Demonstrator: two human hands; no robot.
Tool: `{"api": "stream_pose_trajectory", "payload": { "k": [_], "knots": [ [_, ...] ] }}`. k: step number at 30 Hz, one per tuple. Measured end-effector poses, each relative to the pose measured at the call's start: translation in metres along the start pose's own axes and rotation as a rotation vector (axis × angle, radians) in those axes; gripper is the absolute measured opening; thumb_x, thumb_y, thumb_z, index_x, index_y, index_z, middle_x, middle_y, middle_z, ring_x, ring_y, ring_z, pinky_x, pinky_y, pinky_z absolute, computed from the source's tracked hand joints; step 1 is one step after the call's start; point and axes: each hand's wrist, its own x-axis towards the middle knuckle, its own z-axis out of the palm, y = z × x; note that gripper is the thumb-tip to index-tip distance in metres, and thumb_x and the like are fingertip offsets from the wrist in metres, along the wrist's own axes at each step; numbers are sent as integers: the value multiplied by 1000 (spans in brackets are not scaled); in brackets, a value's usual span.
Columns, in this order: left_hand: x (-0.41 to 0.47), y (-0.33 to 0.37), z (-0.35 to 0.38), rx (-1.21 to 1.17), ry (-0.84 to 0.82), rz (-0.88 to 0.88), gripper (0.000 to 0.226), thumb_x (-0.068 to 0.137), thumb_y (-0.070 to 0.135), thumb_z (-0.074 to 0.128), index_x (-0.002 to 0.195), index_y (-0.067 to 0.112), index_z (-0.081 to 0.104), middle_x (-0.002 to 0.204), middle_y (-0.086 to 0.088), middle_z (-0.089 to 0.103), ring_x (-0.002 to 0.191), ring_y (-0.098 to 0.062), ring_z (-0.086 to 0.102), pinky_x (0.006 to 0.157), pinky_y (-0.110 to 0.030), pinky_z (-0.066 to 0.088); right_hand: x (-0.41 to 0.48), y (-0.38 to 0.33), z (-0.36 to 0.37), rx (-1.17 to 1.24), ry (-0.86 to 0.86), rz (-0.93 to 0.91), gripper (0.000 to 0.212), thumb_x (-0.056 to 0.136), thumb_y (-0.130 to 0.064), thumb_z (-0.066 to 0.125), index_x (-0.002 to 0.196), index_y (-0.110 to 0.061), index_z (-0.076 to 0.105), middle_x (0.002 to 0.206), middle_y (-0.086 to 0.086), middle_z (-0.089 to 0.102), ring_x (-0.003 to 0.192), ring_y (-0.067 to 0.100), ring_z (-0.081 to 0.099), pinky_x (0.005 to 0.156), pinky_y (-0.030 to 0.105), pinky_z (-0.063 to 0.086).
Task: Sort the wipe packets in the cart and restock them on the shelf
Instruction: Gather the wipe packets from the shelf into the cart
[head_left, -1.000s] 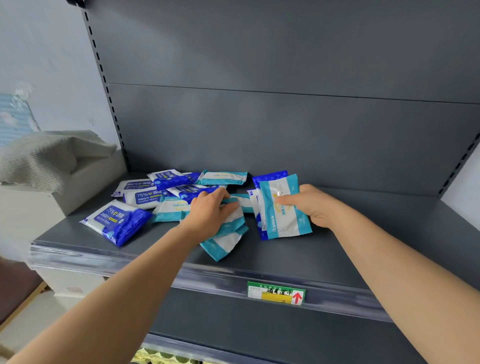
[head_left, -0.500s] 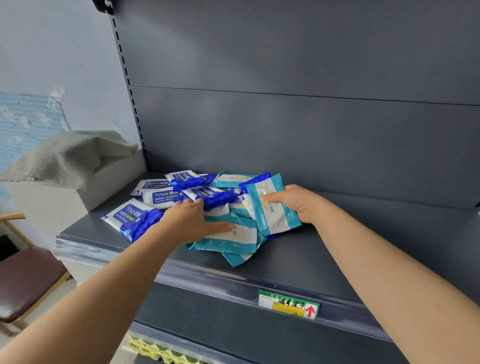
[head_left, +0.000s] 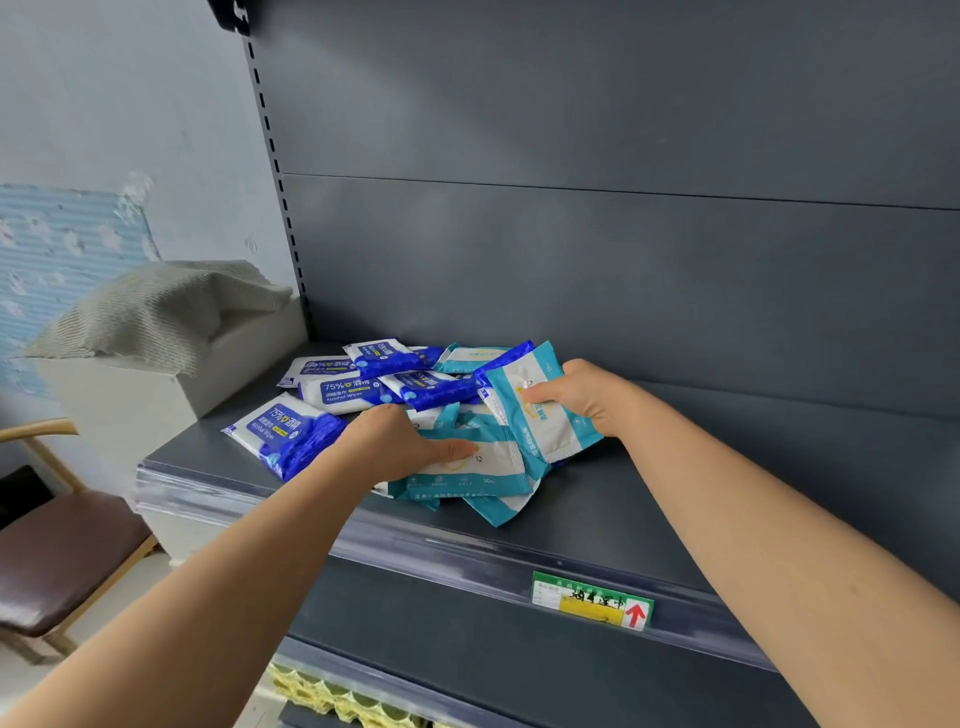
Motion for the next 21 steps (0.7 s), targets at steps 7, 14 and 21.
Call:
{"api": "stream_pose_trajectory", "payload": {
  "k": [7,14,21],
  "knots": [
    [-4,-10,2,-200,40,-60,66,56,77,70,78,20,45,76,4,55,67,-10,53,55,-26,43,-12,1,-10,50,2,58,28,80,-13,74,103,-2,63,95,14,72,77,26,71,68,39,59],
    [-10,9,2,-417,-16,-60,59,64,54,81,94,9,56,84,-2,59,69,-13,54,55,-26,43,-45,17,-33,143,-75,142,21,86,-13,69,105,-6,66,92,11,73,71,21,71,60,34,58],
    [-15,47,17,-736,-110,48,46,71,32,82,102,9,57,96,-2,64,82,-15,63,60,-28,52,-74,36,-35,351,-41,137,11,88,-13,65,99,-9,66,94,10,73,78,23,71,69,40,59]
  ]
}}
